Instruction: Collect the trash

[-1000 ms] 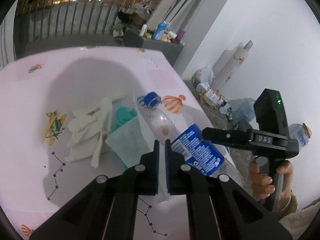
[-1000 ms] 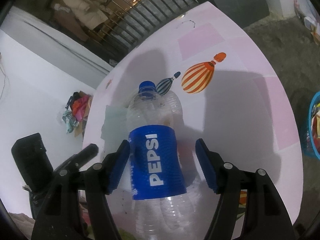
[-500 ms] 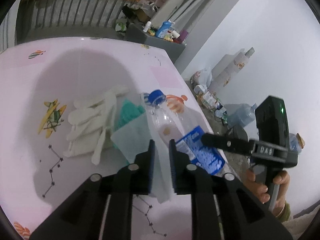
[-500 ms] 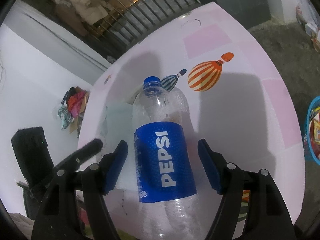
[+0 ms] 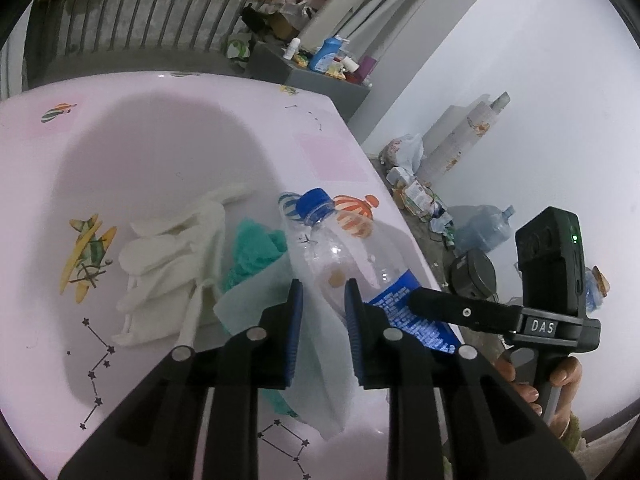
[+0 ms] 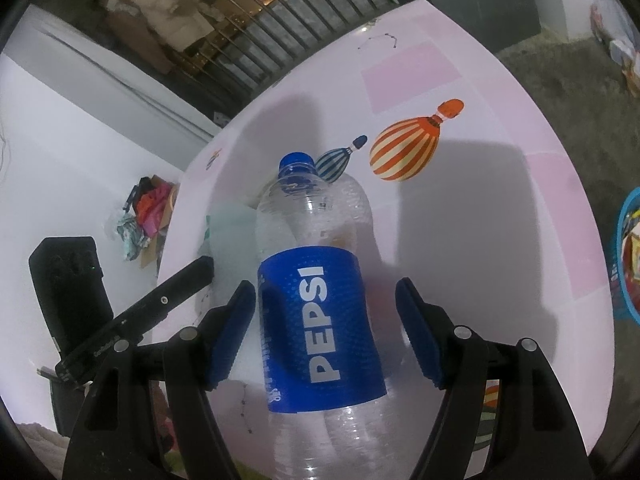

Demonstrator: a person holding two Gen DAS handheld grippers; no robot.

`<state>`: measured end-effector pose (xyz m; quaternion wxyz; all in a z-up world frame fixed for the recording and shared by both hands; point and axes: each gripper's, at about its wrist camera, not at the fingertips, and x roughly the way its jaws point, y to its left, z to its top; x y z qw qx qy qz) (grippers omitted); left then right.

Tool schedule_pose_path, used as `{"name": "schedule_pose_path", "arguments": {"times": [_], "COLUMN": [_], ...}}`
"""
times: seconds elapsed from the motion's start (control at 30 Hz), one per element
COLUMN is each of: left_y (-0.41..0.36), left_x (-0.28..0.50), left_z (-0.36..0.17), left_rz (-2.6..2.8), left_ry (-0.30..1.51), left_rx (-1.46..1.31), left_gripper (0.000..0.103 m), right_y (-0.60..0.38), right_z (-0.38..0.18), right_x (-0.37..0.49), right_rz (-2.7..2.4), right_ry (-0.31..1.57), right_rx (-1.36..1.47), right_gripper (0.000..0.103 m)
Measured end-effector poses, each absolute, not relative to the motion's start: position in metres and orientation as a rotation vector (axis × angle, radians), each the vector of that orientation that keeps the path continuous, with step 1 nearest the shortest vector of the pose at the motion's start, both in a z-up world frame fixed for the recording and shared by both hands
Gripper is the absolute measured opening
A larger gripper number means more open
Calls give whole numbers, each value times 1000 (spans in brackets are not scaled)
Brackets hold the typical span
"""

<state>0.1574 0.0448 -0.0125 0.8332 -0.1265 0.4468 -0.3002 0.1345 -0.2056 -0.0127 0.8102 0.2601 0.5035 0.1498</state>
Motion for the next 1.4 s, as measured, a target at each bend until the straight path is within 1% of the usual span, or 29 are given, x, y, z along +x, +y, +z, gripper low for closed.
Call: {"name": "schedule_pose_path", "arguments": {"times": [0.1, 0.27, 0.3, 0.33, 0.37, 0.43, 0.63, 0.7, 0.83, 1.0, 1.07, 1.4], "left_y": [46, 43, 43, 43, 43, 45, 59, 67, 85, 111, 119, 130], "left_x": [159, 162, 162, 160, 157, 152, 128, 119, 105, 104, 100, 97], "left_z": [-12, -12, -11, -10, -9, -4, 7, 6, -13, -51, -54, -61], "left_rz": [-620, -611, -610, -610, -609, -606, -606, -594, -527, -454, -449, -460], "left_ry": [938, 921, 918, 913, 907, 890, 869, 876, 934, 1059, 1017, 988], "left_rx": [-279, -271, -272, -273, -276, -279, -270, -240, -202, -364, -391, -431], "left_gripper": [29, 34, 39, 48, 54, 74, 94, 97, 97, 97, 97, 97], "right_y": [-207, -209, -210, -210, -211, -213, -216, -217, -219, -216, -217, -220], "right_z": [-13, -14, -13, -13, -12, -11, -9, -9, -11, -10, -9, -10], "right_x": [133, 132, 132, 132, 132, 131, 130, 128, 128, 130, 129, 131], "right_rz": [325, 329, 329, 330, 331, 331, 335, 334, 334, 344, 345, 344], "right_ry": [1074, 1076, 1075, 1073, 1071, 1065, 1057, 1052, 1052, 1053, 1051, 1053], "right_rx": [564, 569, 569, 570, 570, 571, 573, 578, 587, 582, 577, 580], "right_gripper": [69, 69, 69, 69, 69, 69, 69, 69, 69, 69, 69, 69]}}
